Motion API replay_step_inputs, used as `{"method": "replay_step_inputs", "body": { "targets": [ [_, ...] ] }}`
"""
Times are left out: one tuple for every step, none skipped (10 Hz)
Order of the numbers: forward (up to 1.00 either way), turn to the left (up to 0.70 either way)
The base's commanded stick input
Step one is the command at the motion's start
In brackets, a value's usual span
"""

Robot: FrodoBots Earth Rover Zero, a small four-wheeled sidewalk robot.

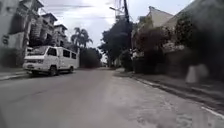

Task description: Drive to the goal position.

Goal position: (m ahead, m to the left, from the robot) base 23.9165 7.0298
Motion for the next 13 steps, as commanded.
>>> {"method": "replay_step_inputs", "body": {
  "targets": [
    [0.7, -0.08],
    [0.7, -0.25],
    [0.7, -0.35],
    [0.7, -0.27],
    [0.7, 0.09],
    [0.7, 0.02],
    [0.7, 0.0],
    [0.7, 0.0],
    [0.7, 0.0],
    [0.7, 0.0],
    [0.7, 0.0],
    [0.7, 0.0],
    [0.7, 0.0]
  ]
}}
